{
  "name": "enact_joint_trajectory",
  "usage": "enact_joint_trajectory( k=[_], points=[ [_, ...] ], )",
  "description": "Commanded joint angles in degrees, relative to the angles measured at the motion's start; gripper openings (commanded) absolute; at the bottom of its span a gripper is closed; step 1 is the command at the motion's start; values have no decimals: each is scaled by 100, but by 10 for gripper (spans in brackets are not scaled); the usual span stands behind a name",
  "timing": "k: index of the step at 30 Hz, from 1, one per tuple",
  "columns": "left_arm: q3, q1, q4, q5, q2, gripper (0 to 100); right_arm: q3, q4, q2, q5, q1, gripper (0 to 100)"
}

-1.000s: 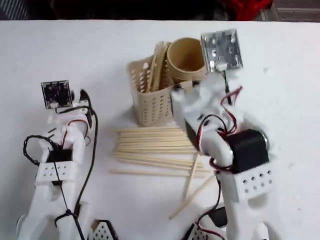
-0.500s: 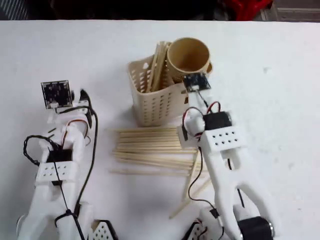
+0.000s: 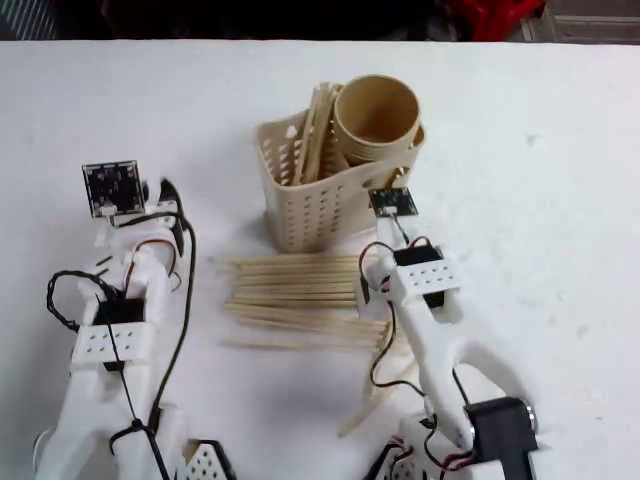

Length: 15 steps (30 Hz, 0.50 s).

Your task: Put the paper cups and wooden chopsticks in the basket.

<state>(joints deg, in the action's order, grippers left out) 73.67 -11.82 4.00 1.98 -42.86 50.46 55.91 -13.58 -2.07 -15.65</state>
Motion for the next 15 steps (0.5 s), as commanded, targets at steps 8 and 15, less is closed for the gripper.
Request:
enact_joint_trajectory(
  k=[8,15],
  points=[
    [-26,101,-149,-44,-110,102,-26,-268,233,-53,75,104],
    [-26,101,-158,-44,-110,102,-193,-277,207,-9,567,22]
  ],
)
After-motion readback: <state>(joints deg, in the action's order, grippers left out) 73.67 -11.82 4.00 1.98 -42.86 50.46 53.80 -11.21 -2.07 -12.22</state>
